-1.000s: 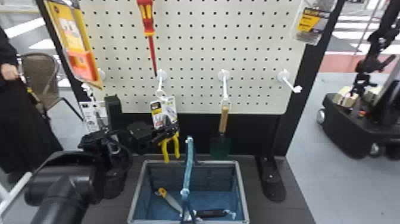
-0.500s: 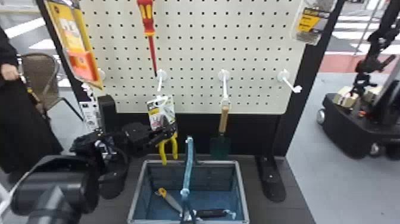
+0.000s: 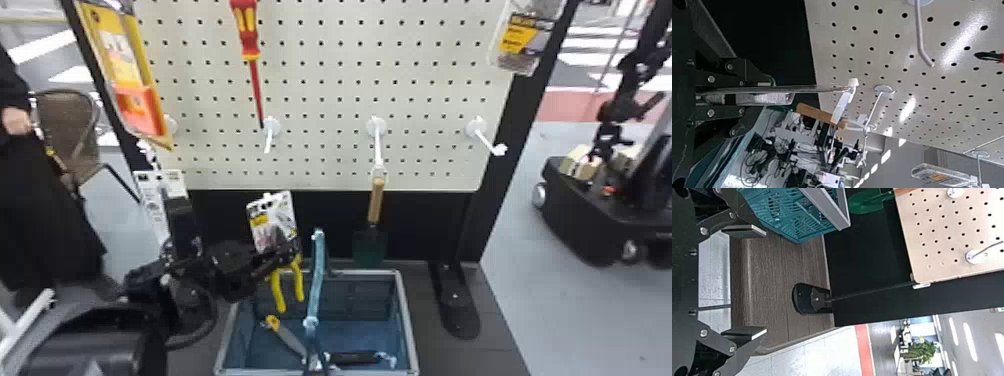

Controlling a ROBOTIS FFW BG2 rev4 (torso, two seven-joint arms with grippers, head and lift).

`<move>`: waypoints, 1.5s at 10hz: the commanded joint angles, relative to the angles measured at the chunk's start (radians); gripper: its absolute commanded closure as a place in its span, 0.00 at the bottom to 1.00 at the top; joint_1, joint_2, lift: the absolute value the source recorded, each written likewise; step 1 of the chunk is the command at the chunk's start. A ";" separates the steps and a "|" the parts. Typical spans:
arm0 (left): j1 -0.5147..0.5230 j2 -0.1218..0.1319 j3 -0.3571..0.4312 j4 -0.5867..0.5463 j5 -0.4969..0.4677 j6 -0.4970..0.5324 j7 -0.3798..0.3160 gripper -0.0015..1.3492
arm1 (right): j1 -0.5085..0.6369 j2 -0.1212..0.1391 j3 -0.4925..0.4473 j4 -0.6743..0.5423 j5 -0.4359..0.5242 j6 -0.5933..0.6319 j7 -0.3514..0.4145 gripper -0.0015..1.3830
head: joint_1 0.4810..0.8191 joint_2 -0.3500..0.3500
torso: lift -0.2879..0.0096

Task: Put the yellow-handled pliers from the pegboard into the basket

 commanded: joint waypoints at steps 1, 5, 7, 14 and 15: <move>0.033 -0.009 0.000 -0.005 0.004 0.001 0.000 0.90 | 0.000 0.002 0.000 -0.001 -0.003 0.000 0.000 0.29 | 0.20 0.50 | 0.63; 0.074 -0.009 -0.011 -0.003 0.004 0.011 0.000 0.90 | -0.002 0.002 0.000 0.001 -0.001 0.000 0.000 0.29 | 0.20 0.50 | 0.63; 0.078 -0.004 -0.023 0.012 -0.006 0.017 -0.003 0.90 | -0.004 0.002 0.000 0.004 -0.003 0.000 0.000 0.29 | 0.20 0.50 | 0.63; 0.029 0.005 -0.058 0.130 0.004 0.031 -0.028 0.64 | -0.011 0.002 0.008 0.016 -0.004 0.000 0.000 0.29 | 0.20 0.50 | 0.63; 0.027 0.003 -0.052 0.130 0.001 0.028 -0.028 0.27 | -0.011 0.002 0.008 0.016 -0.003 0.000 0.000 0.29 | 0.20 0.50 | 0.63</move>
